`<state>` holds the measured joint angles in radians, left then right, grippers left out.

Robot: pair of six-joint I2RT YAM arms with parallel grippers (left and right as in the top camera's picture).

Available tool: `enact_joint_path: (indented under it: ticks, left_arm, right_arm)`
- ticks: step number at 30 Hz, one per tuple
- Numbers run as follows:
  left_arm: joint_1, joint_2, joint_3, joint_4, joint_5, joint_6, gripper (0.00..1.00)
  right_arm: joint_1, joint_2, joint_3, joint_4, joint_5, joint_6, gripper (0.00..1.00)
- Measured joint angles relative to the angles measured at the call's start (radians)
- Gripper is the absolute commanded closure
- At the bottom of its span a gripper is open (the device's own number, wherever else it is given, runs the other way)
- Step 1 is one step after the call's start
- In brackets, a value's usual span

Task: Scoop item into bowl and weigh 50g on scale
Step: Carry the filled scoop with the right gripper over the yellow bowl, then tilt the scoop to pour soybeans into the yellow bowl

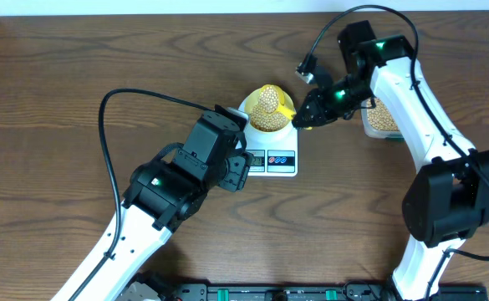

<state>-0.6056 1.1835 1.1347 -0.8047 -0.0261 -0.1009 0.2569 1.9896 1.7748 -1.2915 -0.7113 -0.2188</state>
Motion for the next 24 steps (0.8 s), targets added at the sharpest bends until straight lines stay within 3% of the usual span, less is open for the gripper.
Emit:
enact_joint_path:
  ticks: [10, 24]
  left_arm:
    - [0.0, 0.0, 0.0, 0.0, 0.0, 0.0, 0.31]
    - [0.0, 0.0, 0.0, 0.0, 0.0, 0.0, 0.31]
  right_arm:
    - [0.051, 0.0, 0.026, -0.027, 0.169, 0.001, 0.99]
    - [0.073, 0.0, 0.031, -0.027, 0.247, 0.001, 0.99]
